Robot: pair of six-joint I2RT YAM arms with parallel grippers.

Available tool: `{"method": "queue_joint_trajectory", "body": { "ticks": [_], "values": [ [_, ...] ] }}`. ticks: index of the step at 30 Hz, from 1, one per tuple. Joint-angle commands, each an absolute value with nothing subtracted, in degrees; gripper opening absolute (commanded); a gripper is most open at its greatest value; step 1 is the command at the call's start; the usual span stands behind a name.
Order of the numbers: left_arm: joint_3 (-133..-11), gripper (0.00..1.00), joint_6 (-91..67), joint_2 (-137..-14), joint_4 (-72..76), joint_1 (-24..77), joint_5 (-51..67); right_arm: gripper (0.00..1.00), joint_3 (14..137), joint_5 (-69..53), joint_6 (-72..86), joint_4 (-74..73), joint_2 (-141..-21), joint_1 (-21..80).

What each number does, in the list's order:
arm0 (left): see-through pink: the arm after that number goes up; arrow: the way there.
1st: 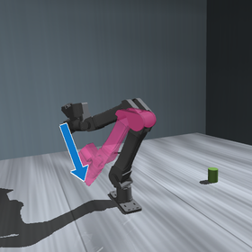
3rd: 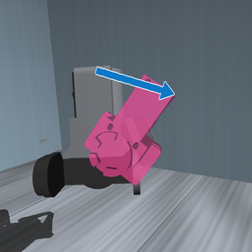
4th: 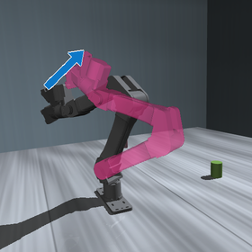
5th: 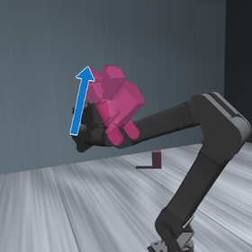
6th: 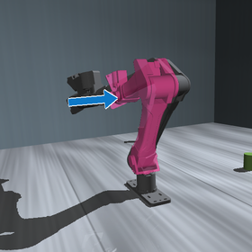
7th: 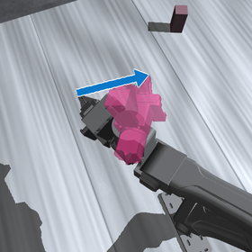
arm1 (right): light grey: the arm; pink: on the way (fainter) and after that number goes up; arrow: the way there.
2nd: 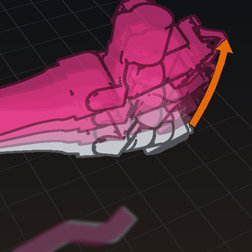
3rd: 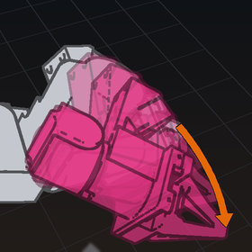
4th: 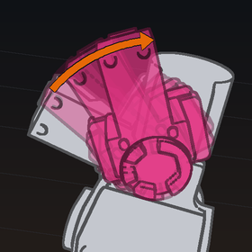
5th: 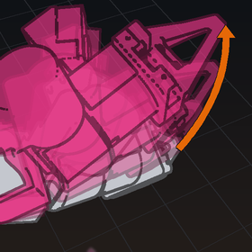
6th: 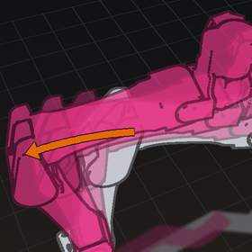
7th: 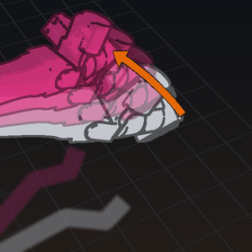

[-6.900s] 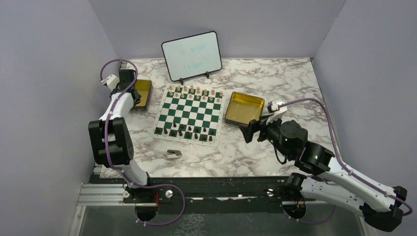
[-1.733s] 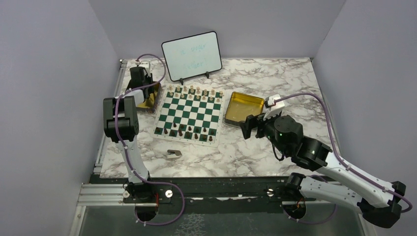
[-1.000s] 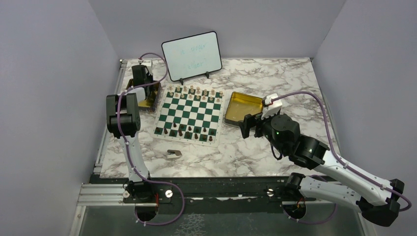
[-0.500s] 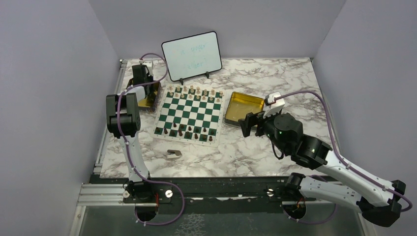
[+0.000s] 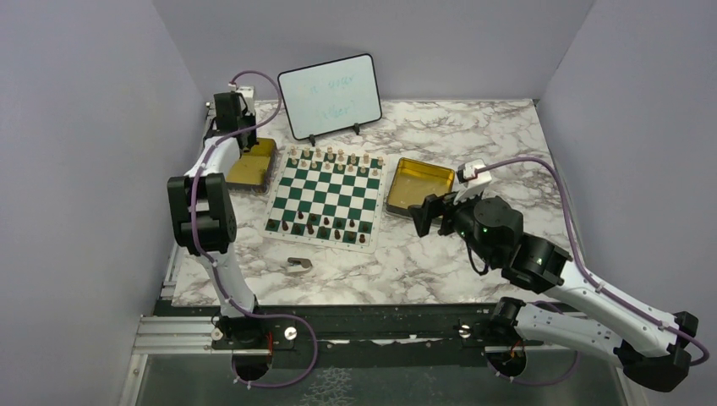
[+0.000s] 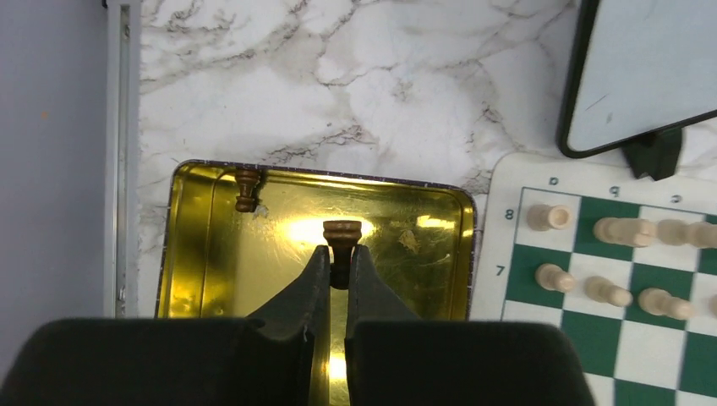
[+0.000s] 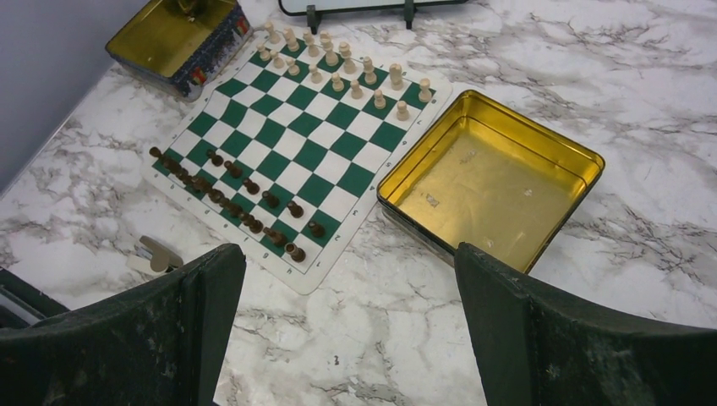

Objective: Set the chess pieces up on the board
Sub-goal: Pick up the chess piece from the storage box, then place the chess piece on the chessboard.

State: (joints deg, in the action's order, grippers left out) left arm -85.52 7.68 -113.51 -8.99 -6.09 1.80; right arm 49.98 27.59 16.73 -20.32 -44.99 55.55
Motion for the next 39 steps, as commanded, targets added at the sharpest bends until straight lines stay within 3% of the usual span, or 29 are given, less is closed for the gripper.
{"method": "queue_joint_trajectory", "body": {
  "ticks": [1, 9, 15, 20, 24, 30, 39],
  "values": [
    [-88.2, 0.03, 2.0, -106.6, -18.0, -6.2, 7.3, 1.00, 47.8, 24.8, 17.0, -16.4, -44.1, 55.7],
    [-82.4, 0.03, -10.3, -98.8, -23.0, -4.4, 26.1, 0.93, 43.3, 16.9, 9.9, -8.6, -44.0, 55.7],
    [-73.9, 0.03, -10.7, -91.4, -23.2, 5.6, 36.7, 0.87, 42.3, 9.5, -6.7, -3.8, -46.6, 55.7],
    [-69.6, 0.00, -11.5, -86.0, -23.2, 12.5, 43.5, 0.77, 38.0, -6.9, -27.3, 5.4, -47.9, 55.7],
    [-65.8, 0.00, -11.7, -81.6, -23.2, 15.8, 47.2, 0.66, 34.1, -9.9, -33.0, 14.4, -49.4, 55.7],
    [-60.4, 0.00, -10.1, -74.9, -23.6, 20.7, 50.0, 0.65, 36.8, -15.7, -42.4, 12.2, -57.1, 55.7],
    [-58.9, 0.01, -8.7, -70.9, -26.7, 25.0, 50.7, 0.69, 42.6, -12.0, -53.3, 11.4, -65.3, 55.7]
  ]
}}
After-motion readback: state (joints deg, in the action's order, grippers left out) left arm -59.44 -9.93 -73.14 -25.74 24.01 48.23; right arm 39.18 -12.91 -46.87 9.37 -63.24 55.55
